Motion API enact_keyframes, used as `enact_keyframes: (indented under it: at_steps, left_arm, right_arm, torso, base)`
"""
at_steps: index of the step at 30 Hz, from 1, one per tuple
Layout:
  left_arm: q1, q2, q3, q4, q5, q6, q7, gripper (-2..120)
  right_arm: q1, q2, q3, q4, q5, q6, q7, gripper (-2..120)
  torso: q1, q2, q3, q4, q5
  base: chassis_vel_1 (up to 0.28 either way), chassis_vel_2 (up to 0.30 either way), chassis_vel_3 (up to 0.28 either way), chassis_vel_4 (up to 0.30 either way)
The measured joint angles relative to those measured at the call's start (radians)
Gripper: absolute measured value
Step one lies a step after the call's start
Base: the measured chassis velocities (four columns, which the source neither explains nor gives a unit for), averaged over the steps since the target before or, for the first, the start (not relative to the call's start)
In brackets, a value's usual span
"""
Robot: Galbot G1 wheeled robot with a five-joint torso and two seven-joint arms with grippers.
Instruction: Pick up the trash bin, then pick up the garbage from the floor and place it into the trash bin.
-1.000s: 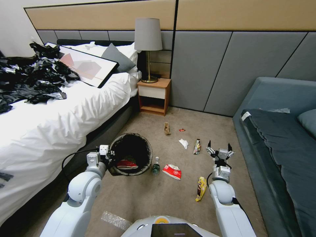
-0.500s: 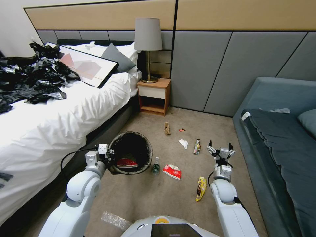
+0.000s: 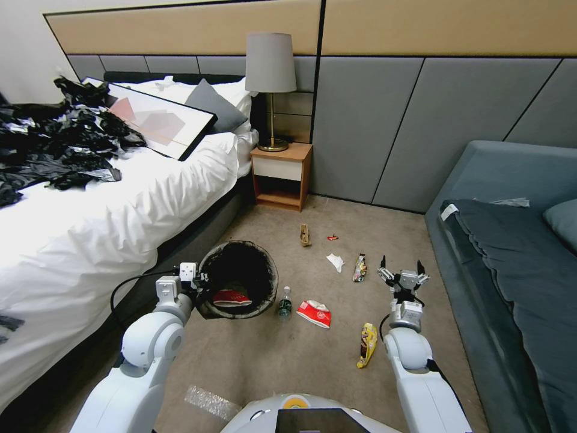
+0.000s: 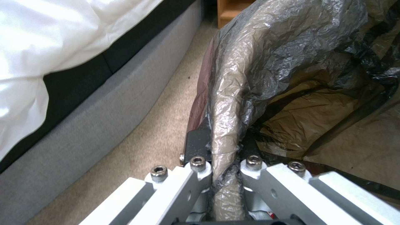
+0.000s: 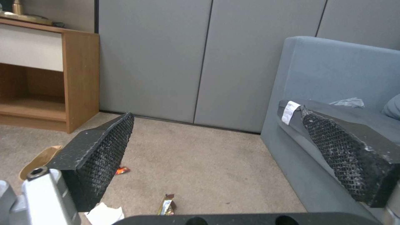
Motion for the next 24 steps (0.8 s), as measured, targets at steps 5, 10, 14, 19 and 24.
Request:
enact_keyframes:
  at_steps: [5,10,14,19,24]
  left_arm:
    - [0.003,-0.001,0.005,-0.006,0.002,0.0,0.0,0]
    - [0.007,0.002,0.005,-0.006,0.003,0.0,0.0,0]
    - [0.012,0.005,0.005,-0.007,0.004,0.0,0.0,0]
    - [0.012,0.012,0.009,-0.004,0.004,0.0,0.001,0]
    - [0.011,0.016,0.009,-0.001,0.004,0.0,0.001,0]
  right_arm:
    - [0.001,-0.019,-0.017,0.013,0.018,-0.037,0.001,100]
    - [0.006,-0.04,-0.036,0.021,0.046,-0.083,0.017,100]
    - [0.033,-0.091,-0.092,0.053,0.176,-0.221,0.069,100]
    - [0.118,-0.189,-0.17,0.07,0.417,-0.473,0.15,100]
    - [0.229,-0.294,-0.227,0.047,0.685,-0.685,0.23,100]
  torso:
    - [0.0,0.0,0.0,-0.0001,0.0001]
    - [0.0,0.0,0.0,-0.0001,-0.0001]
    - [0.0,0.0,0.0,-0.0001,0.0]
    - [0.0,0.0,0.0,-0.0002,0.0003]
    - [0.0,0.0,0.0,0.0,-0.0003]
  base:
    - [0.0,0.0,0.0,0.0]
    - [0.0,0.0,0.0,0.0]
    - [0.0,0.0,0.0,0.0]
    - [0.0,0.0,0.0,0.0]
    - [0.0,0.0,0.0,0.0]
